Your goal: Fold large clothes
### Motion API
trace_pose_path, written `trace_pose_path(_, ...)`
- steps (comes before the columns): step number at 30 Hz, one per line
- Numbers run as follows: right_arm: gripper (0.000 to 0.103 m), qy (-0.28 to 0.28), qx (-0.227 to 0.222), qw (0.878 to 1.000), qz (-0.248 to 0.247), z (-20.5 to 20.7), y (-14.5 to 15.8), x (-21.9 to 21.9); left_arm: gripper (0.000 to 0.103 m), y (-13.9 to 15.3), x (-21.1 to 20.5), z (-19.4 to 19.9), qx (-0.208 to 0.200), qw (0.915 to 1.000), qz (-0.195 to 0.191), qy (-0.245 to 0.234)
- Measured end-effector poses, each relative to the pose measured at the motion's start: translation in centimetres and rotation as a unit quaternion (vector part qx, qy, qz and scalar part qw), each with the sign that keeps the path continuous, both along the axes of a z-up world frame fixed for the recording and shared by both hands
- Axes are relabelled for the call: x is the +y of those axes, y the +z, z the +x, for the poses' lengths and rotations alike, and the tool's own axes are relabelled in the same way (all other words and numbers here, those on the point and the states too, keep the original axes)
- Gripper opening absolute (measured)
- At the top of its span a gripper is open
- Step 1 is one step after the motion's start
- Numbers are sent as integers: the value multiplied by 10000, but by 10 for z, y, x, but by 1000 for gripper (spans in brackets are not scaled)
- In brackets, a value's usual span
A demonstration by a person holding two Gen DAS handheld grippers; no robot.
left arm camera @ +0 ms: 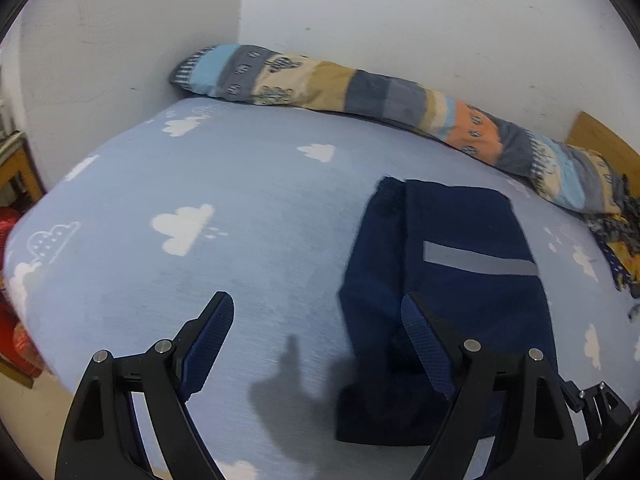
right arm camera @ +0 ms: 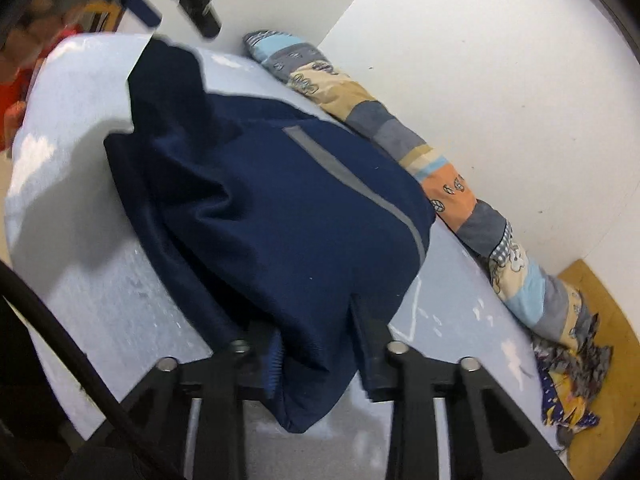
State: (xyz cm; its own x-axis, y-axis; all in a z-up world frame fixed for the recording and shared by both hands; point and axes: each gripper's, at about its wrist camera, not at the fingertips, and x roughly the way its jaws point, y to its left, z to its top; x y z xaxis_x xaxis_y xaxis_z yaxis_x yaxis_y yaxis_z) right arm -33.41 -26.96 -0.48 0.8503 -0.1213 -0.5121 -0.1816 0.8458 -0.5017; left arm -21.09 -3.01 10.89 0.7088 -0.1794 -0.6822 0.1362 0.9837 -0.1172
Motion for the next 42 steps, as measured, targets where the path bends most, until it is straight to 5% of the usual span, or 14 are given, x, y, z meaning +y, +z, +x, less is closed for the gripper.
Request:
trace_pose_path(2, 22, -179, -39, 9998, 119, -5, 5, -9, 85, -1, -10, -3, -10, 9998, -17, -196)
trace_pose_path(7, 21, -964, 244, 9847, 1430, -18, 11, -69, 85, -10, -36, -6, 117, 9981, 239, -553)
trace_pose_path(11, 32, -815, 546, 9762, 1934, -20, 11, -85, 85, -9, -50, -12, 54, 9965, 288, -782)
trace_pose_path(15, 32, -834, 743, 9736, 1993, -32, 24, -83, 85, -9, -50, -15, 36, 9961, 388, -791)
trace_pose_path(18, 35, -526, 701, 9662, 2426, -58, 40, -77, 85, -3, -31, -11, 72, 9985, 102, -540)
trace_pose_path(23, 81, 676, 335, 9755, 2066, -82, 59, -24, 85, 13, 3, -6, -131, 9997, -193, 47)
trace_pose_path(30, 80, 1584, 465, 9818, 943, -36, 40, 65, 85, 10, 23, -3, -56, 9996, -123, 251)
trace_pose_path(31, 77, 1603, 460, 9830, 773, -27, 36, 76, 85, 9, 24, -3, -51, 9996, -93, 255)
trace_pose_path(33, 30, 1503, 574, 9849, 643, -5, 30, 89, 85, 10, 26, -3, -55, 9996, -103, 254)
trace_pose_path(34, 14, 1337, 771, 9852, 747, 5, 28, 89, 85, 11, 27, -4, -75, 9995, -115, 270)
trace_pose_path(38, 7, 878, 1057, 9698, 2013, 40, 46, 72, 85, 18, 31, -7, -250, 9987, -74, 428)
trace_pose_path(42, 6, 758, 375, 9586, 2720, 45, 71, 68, 85, 24, 37, -10, -359, 9976, -189, 555)
